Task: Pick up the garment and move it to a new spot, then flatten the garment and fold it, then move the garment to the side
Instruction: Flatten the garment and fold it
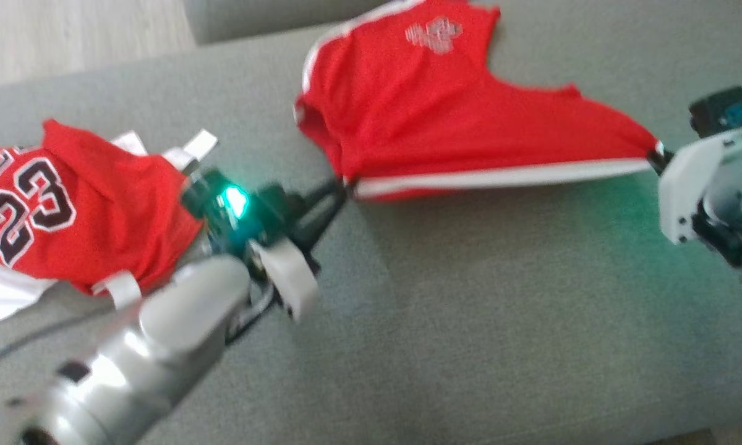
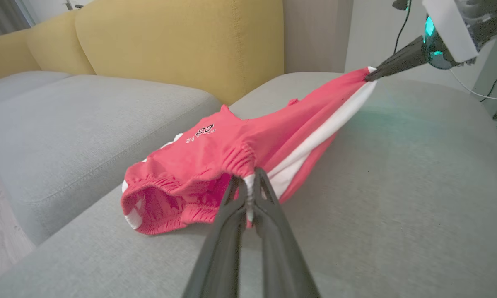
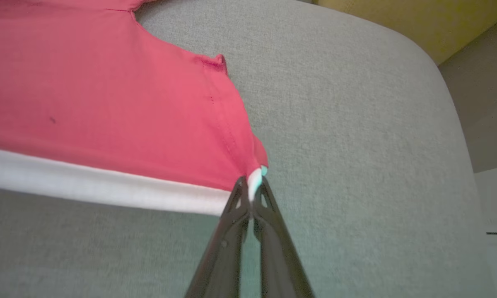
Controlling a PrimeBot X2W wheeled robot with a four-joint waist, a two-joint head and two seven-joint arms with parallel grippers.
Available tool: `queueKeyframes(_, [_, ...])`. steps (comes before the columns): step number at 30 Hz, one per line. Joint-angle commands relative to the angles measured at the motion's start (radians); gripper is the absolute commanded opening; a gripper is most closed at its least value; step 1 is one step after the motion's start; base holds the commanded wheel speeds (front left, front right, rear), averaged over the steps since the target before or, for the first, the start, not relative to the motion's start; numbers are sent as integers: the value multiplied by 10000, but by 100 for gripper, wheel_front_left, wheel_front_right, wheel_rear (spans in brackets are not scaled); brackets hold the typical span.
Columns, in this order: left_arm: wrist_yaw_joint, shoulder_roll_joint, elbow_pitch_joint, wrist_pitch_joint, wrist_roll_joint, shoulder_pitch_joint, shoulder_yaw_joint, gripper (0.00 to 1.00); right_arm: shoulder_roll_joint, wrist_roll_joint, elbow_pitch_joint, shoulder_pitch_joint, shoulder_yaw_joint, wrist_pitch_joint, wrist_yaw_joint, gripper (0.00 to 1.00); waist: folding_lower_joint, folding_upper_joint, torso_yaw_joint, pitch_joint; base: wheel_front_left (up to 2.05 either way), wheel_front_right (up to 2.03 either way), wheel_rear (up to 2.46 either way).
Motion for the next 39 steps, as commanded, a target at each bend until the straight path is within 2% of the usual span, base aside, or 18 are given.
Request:
queueKeyframes(1, [188, 412, -282, 3, -116, -75, 283, 0, -646, 179, -318, 191, 82, 99, 62, 0, 3, -1, -69, -477, 0, 0, 0])
queueKeyframes(7, [912, 433, -1488, 199, -347, 1279, -1, 0, -1817, 1087, -1775, 1342, 126, 656, 62, 0, 3, -1, -96, -1150, 0, 0, 0])
queueKeyframes(10, [1191, 417, -2149, 379, -408, 1920, -237, 0, -2444, 1055, -2414, 1916, -67, 833, 62, 0, 3, -1, -40, -1346, 0, 0, 0])
queueKeyframes(16, [1844, 530, -3021, 494, -403, 2248, -166, 0, -2805, 1065, -3701, 2836, -1228, 917, 62, 0, 3, -1, 201, -1199, 0, 0, 0])
queueKeyframes(20, [2046, 572, -3158, 567, -368, 1904, 46, 0, -2537, 342, -4191, 2737, -2293, 782, 62, 0, 3, -1, 464, -848, 0, 0, 0])
queueKeyframes(28, [2054, 293, -2744, 652, -375, 785, 514, 0, -1376, -1478, -4250, 1464, -3935, 491, 62, 0, 3, -1, 1129, 146, 0, 0, 0])
queueKeyframes(33, [2028, -59, -2230, 622, -308, 119, 676, 0, -716, -2622, -3694, 190, -4303, 287, 62, 0, 3, -1, 1526, 815, 0, 0, 0])
queueKeyframes(39, [1828, -611, -1549, 484, -217, -458, 647, 0, -254, -3638, -2706, -1058, -3939, -134, 62, 0, 3, -1, 2029, 1485, 0, 0, 0])
